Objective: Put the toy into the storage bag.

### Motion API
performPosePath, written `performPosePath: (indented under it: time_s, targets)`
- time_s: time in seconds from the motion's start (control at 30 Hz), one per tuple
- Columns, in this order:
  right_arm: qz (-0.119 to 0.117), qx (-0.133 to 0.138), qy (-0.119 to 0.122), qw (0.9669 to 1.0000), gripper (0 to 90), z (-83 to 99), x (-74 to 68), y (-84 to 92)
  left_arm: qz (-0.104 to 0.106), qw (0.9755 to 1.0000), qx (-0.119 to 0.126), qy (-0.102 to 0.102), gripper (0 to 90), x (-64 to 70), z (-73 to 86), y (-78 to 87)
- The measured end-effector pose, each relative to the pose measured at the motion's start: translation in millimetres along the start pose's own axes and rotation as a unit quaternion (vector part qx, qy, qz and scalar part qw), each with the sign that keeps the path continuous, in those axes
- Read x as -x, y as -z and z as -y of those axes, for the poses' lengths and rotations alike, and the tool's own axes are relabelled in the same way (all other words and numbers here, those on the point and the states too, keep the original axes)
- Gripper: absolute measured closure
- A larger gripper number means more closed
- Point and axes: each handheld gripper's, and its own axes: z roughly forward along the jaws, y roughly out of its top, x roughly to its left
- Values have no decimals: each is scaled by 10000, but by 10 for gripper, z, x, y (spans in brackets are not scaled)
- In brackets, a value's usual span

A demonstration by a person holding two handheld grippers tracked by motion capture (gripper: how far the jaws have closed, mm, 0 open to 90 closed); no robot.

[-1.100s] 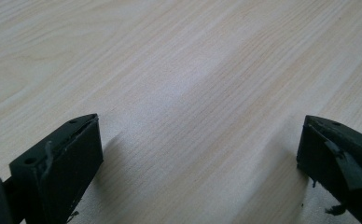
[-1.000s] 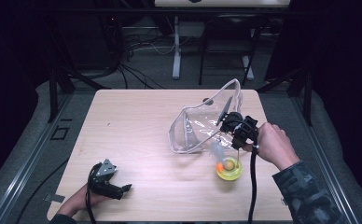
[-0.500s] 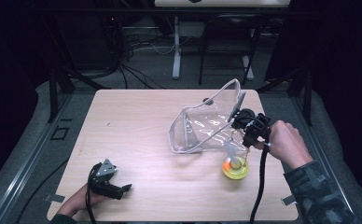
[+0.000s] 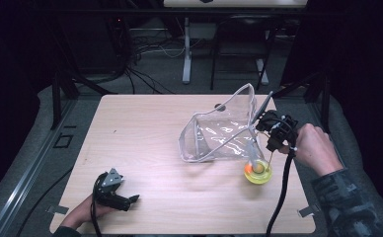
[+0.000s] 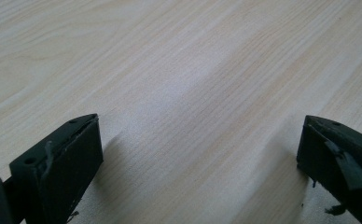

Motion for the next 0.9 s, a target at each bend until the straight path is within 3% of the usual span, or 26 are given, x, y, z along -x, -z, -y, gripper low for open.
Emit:
performPosePath:
  time_s: [0.27, 0.33, 0.9]
  targets:
    - [31, 59, -275, 9996, 876, 70, 162, 19, 11, 10000, 5, 19, 1, 2, 1, -1]
    - [41, -50, -247, 9997, 875, 78, 214, 37, 10, 10000, 2, 16, 1, 2, 1, -1]
    - [68, -60, -614, 9981, 876, 190, 495, 96, 34, 10000, -41, -6, 1, -3, -3, 7]
